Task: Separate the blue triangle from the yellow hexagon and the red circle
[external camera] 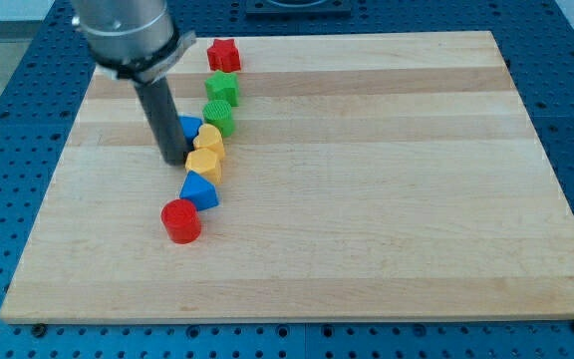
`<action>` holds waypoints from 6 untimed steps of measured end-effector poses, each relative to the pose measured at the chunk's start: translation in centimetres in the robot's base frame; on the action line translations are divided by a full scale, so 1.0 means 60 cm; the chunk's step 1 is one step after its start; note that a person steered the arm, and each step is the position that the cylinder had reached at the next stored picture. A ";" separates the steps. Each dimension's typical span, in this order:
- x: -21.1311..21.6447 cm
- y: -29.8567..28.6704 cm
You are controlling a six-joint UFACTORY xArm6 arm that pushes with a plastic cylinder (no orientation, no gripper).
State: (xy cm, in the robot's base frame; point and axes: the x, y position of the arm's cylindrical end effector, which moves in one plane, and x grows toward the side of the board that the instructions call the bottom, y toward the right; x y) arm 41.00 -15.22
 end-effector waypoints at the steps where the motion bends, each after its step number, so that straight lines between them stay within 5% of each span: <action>1: -0.078 0.000; 2: -0.076 -0.033; 4: 0.118 -0.109; 6: 0.144 0.133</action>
